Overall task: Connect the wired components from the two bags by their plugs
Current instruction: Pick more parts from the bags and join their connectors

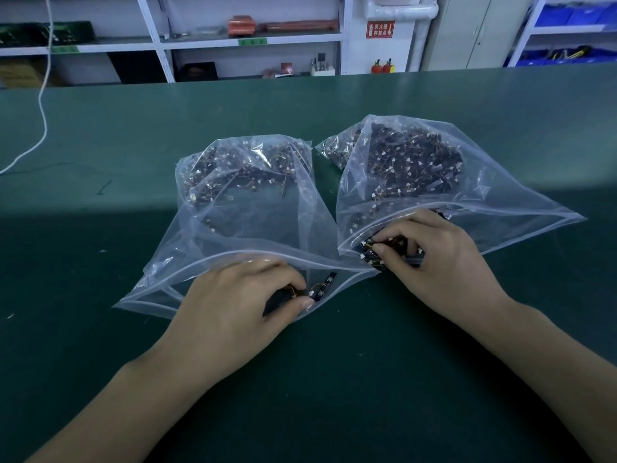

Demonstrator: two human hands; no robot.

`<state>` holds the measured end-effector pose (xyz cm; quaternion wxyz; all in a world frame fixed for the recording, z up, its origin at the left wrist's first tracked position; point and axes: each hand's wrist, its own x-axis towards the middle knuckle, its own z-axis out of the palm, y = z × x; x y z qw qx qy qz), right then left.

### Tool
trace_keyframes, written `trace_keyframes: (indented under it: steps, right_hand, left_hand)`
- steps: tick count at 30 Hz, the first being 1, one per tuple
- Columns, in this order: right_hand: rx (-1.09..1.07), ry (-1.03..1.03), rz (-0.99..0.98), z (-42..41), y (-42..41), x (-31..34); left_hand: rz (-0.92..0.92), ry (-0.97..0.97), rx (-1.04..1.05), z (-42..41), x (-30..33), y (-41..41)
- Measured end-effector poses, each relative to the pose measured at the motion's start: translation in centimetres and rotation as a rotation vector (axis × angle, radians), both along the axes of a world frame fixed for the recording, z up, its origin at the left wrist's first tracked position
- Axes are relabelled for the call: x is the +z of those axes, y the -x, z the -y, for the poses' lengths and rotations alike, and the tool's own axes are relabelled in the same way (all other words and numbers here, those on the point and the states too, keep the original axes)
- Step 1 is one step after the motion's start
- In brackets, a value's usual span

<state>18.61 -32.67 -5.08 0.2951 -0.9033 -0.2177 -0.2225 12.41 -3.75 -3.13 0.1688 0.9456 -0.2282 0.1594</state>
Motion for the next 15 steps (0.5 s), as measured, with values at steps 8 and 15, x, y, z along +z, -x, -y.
trace_keyframes:
  steps: [8,15]
  right_hand:
    - [0.002,-0.047,0.072,-0.4,0.3,0.4]
    - [0.122,-0.115,0.074,-1.8,1.3,0.4]
  left_hand:
    - [0.030,0.005,-0.058,-0.1,0.0,-0.1]
    - [0.085,0.019,-0.131,0.0,-0.7,-0.4]
